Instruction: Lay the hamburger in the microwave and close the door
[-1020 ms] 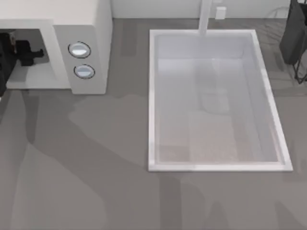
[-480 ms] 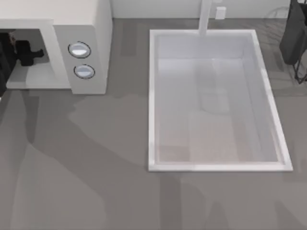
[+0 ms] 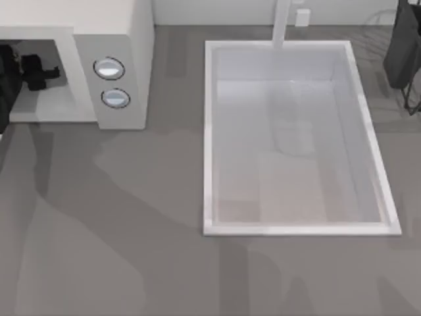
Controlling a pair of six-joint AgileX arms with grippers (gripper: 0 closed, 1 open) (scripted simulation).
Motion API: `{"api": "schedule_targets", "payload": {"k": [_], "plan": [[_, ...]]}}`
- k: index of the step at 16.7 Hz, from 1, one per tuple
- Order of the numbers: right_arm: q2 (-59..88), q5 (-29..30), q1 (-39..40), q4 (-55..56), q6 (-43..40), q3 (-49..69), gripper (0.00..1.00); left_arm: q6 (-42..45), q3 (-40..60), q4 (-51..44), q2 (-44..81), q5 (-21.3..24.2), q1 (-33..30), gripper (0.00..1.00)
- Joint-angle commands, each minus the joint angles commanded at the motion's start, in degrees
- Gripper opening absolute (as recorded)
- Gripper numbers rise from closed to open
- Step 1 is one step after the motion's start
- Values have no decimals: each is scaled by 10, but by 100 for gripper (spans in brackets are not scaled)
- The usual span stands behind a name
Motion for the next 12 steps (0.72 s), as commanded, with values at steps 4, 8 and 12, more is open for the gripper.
{"api": "schedule_targets", "payload": {"k": [4,8,12], "plan": [[0,0,0,0,0,0,100,2,0,32,-32,3,3,100],[0,0,0,0,0,0,100,5,-47,84,-78,10,11,100],[0,0,0,0,0,0,100,10,-129,146,-127,20,22,100]]}}
